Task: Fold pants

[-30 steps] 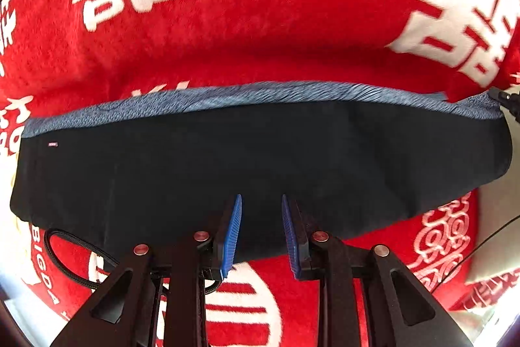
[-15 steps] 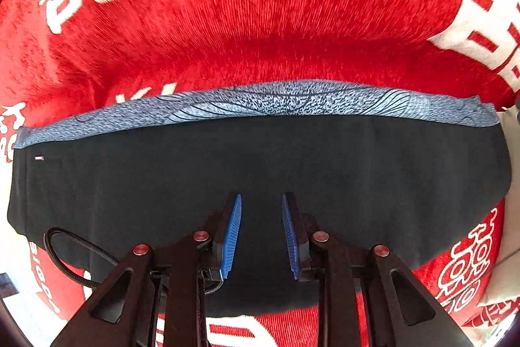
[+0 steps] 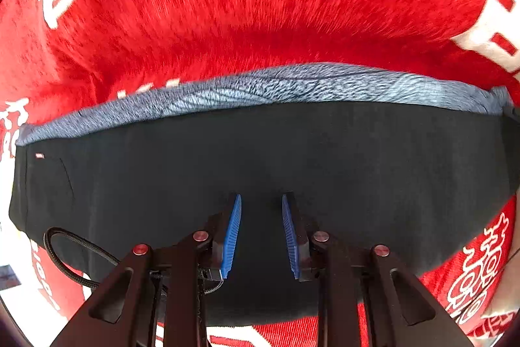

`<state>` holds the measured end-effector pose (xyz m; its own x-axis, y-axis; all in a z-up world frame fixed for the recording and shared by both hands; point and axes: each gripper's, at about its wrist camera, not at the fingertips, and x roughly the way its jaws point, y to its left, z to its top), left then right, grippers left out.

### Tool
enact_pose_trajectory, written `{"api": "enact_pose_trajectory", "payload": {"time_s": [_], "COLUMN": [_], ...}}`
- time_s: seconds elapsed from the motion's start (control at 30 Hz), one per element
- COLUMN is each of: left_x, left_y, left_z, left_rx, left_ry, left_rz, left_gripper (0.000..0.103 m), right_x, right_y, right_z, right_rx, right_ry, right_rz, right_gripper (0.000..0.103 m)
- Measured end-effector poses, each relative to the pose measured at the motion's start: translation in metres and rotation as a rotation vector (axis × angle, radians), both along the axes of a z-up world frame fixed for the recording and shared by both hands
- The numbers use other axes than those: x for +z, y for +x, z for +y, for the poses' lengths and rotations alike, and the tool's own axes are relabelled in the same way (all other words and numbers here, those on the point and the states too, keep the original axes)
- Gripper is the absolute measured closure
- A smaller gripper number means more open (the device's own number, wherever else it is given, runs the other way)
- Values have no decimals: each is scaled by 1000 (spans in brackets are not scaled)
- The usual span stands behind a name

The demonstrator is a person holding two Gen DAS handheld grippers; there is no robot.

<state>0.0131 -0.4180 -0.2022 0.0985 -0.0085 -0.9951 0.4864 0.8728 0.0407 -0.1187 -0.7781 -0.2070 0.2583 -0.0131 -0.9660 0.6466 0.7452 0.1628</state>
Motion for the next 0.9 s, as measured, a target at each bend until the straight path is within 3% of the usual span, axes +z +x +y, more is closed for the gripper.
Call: {"api": "enact_pose_trajectory", "payload": {"time_s": [0.1, 0.27, 0.43, 0.47, 0.5, 0.53, 0.6, 0.67, 0.7, 0.77, 0.9], "left_x": [5, 18, 35, 37, 37, 36, 25, 3, -4, -1, 9], "left_y": [-1, -1, 16, 22, 29, 35, 40, 49, 52, 65, 93], "left_z": [1, 0, -12, -16, -20, -24, -30, -26, -16, 19, 85], "left_rx": [1, -3, -5, -2, 1, -1, -30, -48, -31, 41, 131], "left_ry": [-1, -7, -34, -38, -40, -44, -19, 73, 89, 43, 144], "left_rz": [-8, -29, -84, -98, -112, -133, -171, -151, -145, -140, -163], "left_gripper": [75, 75, 75, 67, 37, 26, 24, 24, 24, 24, 24], "right_x": [-6, 31, 19, 13, 8, 2, -13, -21, -20, -19, -14], "right_y": [-11, -37, -29, -27, -25, -25, -27, -30, -31, -35, -49], "right_z": [-4, 28, 74, 80, 89, 98, 113, 119, 121, 121, 120], "right_rx": [-88, -78, 16, 19, 20, 19, 24, 29, 34, 49, 33], "right_ry": [23, -29, -5, 8, 22, 39, 59, 54, 40, 44, 51], "right_rz": [44, -42, -34, -32, -32, -29, -8, 11, 1, 7, 17], "right_gripper": [68, 66, 66, 66, 66, 66, 66, 66, 66, 65, 65]}}
